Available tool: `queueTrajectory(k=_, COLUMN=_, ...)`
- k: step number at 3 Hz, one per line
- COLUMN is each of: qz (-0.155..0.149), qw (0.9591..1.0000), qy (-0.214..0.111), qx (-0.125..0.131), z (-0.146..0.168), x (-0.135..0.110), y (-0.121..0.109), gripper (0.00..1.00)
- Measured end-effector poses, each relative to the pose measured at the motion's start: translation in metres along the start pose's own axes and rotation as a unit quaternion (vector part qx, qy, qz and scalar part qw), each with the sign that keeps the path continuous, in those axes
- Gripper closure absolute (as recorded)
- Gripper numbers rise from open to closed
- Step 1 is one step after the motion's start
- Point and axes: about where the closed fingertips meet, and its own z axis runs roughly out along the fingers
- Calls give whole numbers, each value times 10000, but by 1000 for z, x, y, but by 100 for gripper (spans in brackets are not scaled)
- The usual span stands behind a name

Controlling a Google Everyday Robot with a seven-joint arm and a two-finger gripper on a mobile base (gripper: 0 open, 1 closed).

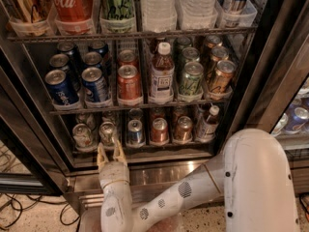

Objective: Pick 7up can from bottom shelf of fridge

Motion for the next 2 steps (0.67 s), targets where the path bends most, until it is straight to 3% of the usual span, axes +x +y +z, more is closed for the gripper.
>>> queueTrajectory(k=1, qz=-14, qw=10000, qy=29, qx=20, z=3, x=2, y=0, gripper=41)
queueTrajectory(k=2, qz=-27, qw=10000, qy=42, qx=30, z=5, x=3, y=0, gripper=40)
